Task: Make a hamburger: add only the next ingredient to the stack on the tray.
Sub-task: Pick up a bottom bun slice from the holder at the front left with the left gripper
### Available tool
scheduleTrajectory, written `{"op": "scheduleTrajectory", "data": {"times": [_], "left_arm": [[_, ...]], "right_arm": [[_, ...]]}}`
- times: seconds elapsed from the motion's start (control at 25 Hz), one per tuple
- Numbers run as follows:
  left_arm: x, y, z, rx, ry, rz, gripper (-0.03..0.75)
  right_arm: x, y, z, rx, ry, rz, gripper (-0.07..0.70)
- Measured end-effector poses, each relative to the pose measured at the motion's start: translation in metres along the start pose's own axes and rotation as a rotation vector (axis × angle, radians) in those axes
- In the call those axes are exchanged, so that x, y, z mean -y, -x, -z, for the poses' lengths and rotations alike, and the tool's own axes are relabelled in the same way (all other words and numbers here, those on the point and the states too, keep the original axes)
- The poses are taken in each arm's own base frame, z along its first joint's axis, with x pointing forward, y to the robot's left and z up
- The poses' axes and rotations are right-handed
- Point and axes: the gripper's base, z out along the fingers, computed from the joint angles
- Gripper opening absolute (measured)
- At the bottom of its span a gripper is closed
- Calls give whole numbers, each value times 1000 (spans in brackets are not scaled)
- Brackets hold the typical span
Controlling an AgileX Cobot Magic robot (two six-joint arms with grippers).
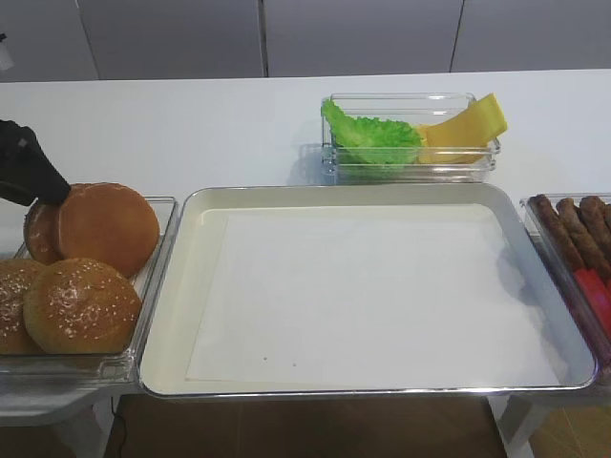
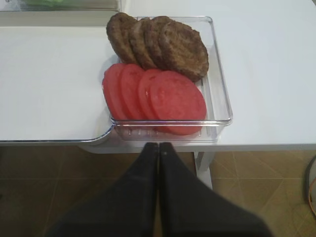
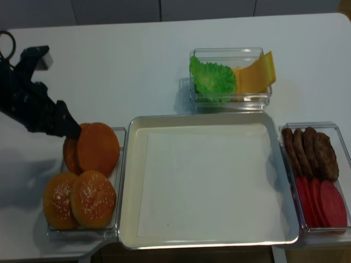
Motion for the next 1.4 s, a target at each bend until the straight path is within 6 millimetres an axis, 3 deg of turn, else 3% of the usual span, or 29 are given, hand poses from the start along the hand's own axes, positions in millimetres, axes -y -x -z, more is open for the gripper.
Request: {"op": "scheduleTrajectory", "data": {"times": [0.32,0.64,1.0,1.4], "left_arm": [[1,-2,-2,-22,-20,3,326],[0,-2,-3,-34,-29,5,303],[4,-3,-3,-43,-73,-10,140],[6,-3,1,-33,-72,-22,134]], "right_arm": [[0,0,0,0,0,0,-49],[0,0,0,0,0,0,-42],[0,0,0,0,0,4,-49],[0,0,0,0,0,4,-49]]}}
